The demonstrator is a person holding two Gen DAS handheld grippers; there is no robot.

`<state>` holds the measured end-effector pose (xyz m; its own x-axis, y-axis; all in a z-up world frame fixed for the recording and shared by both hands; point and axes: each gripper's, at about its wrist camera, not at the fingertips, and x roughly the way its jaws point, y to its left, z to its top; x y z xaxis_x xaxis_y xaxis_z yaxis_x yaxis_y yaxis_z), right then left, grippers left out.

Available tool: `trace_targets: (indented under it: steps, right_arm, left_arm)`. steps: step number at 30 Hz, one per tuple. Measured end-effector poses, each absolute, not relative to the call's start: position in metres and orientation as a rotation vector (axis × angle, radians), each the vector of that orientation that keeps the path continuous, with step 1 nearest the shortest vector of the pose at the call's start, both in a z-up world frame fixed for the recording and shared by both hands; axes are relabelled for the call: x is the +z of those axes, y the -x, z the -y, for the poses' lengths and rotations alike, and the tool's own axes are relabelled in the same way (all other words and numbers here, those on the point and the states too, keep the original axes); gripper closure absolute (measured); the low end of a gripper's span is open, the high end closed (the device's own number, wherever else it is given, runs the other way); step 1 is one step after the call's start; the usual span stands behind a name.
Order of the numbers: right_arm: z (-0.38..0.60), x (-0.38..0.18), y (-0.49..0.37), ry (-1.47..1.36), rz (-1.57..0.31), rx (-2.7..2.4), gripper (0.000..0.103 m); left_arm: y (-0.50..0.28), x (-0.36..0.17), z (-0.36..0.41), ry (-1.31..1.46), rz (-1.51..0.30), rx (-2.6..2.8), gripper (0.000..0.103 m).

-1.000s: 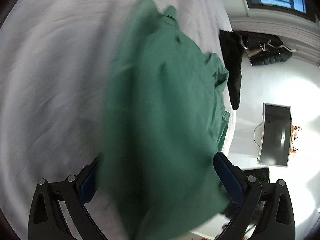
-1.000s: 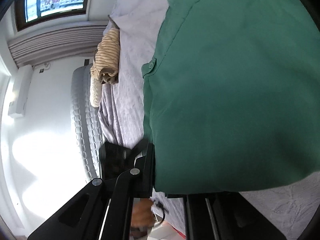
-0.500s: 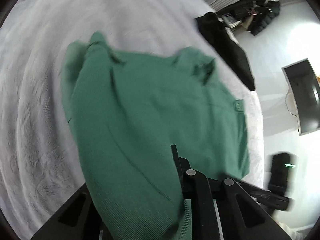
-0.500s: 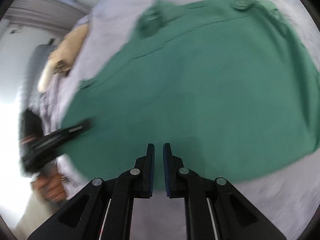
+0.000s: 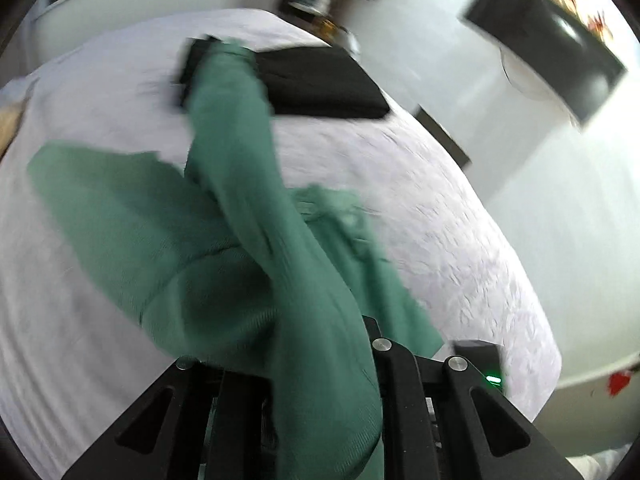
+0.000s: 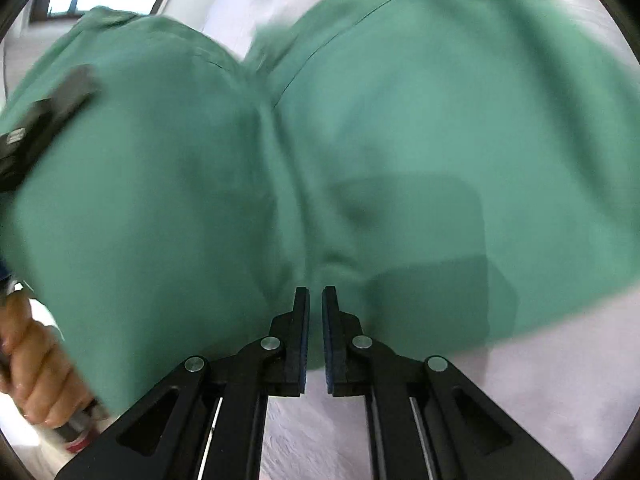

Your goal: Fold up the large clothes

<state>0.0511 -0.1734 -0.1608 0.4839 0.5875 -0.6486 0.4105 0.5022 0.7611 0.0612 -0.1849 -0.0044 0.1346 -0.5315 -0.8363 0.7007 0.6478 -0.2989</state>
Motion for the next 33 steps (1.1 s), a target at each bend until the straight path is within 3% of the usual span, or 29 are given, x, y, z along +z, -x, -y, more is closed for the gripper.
trace_targets:
  steps: [4, 7, 9, 13, 17, 18, 19, 20, 21, 27, 33]
  right_arm:
    - [0.223, -0.184, -0.011, -1.239, -1.079, 0.030, 0.092]
    - [0.242, -0.194, 0.005, -1.310, -1.047, 0.016, 0.092]
    - [0.247, -0.194, 0.010, -1.312, -1.033, 0.020, 0.092]
    - [0.245, -0.193, 0.010, -1.313, -1.035, 0.023, 0.092]
    - [0.256, -0.183, 0.002, -1.274, -1.056, 0.010, 0.091]
    - [0.257, -0.180, 0.002, -1.263, -1.053, 0.008, 0.086]
    - [0.258, -0.176, -0.001, -1.255, -1.050, 0.003, 0.069]
    - [0.260, -0.172, 0.002, -1.253, -1.034, 0.007, 0.043]
    - [0.265, -0.167, 0.001, -1.259, -1.018, 0.020, 0.037]
    - [0.241, -0.147, -0.013, -1.177, -1.022, 0.081, 0.036]
    - [0.226, -0.111, -0.057, -0.788, -1.088, -0.034, 0.031]
  left_arm:
    - [-0.046, -0.061, 0.258, -0.316, -1.179, -0.876, 0.084]
    - [-0.033, -0.096, 0.284, -0.416, -1.204, -0.836, 0.071]
    - [-0.027, -0.099, 0.288, -0.409, -1.207, -0.848, 0.055]
    - [-0.013, -0.070, 0.287, -0.362, -1.145, -0.942, 0.011]
    - [-0.017, -0.033, 0.265, -0.334, -1.038, -0.951, 0.011]
    - [-0.019, -0.026, 0.249, -0.325, -1.021, -0.920, 0.011]
    - [-0.026, -0.021, 0.230, -0.315, -1.013, -0.870, 0.011]
    - [-0.030, -0.018, 0.210, -0.311, -1.011, -0.829, 0.011]
    - [-0.034, -0.015, 0.188, -0.309, -1.009, -0.779, 0.011]
    - [-0.020, -0.043, 0.074, -0.393, -1.077, -0.520, 0.011]
    - [0.033, -0.094, 0.087, -0.376, -1.209, -0.482, 0.011]
